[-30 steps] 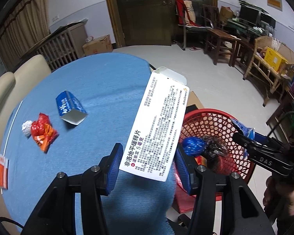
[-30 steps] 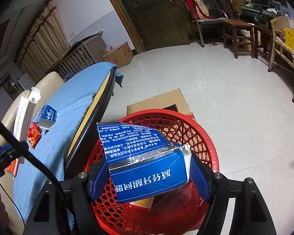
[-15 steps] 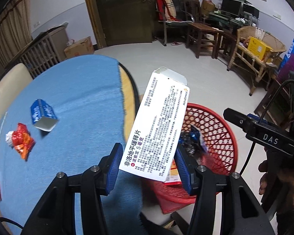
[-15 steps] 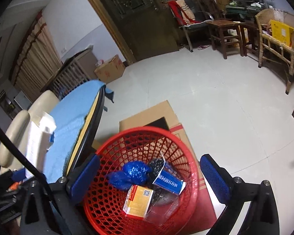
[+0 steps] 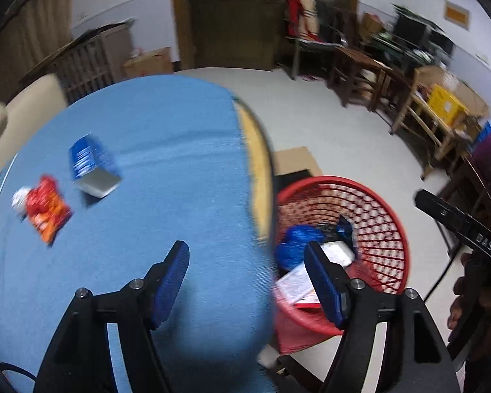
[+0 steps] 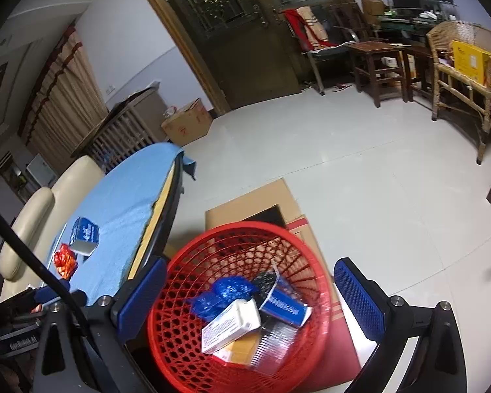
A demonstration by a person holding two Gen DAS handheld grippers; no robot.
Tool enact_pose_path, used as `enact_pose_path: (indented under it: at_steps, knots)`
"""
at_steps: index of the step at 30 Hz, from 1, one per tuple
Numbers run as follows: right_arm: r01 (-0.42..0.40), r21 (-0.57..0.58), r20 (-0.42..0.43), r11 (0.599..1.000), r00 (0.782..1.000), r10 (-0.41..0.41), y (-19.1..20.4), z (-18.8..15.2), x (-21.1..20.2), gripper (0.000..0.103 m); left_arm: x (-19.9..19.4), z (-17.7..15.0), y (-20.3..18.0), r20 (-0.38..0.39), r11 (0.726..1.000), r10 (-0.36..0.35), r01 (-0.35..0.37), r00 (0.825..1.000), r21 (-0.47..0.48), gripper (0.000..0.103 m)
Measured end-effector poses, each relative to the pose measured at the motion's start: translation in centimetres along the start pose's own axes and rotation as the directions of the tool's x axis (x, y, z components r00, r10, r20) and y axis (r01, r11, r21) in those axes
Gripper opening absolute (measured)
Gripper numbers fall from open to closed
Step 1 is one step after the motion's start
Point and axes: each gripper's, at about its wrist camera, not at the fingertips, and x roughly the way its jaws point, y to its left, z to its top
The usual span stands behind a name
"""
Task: Collect trash
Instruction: 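Bring both open tools back over the table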
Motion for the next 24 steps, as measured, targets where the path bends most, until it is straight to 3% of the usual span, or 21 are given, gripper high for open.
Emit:
enact_pose_path:
  at_steps: [8, 14, 24]
  knots:
    - [-0.061, -0.096, -0.06, 0.994, 0.997, 0.055, 4.7, -0.9, 1.9, 0.103, -0.9, -3.9, 8.3, -0.013, 0.983, 0.077, -0.078, 0.997, -0.169, 0.074]
    - [-0.108, -0.195, -0.105, 0.975, 0.99, 0.089, 10.1, -1.6, 3.4, 0.103, -1.8, -6.0, 13.9, -0.02, 0.948, 0.146, -0.145, 0.989, -0.283, 0.074]
    - [-0.182, -0.385, -0.147, 0.905, 0.98, 0.134, 21.7, -2.6, 6.6, 0.103, -2.4, -9.1, 20.7, -0.03, 0.895, 0.166, -0.163, 0.986, -0.416, 0.074]
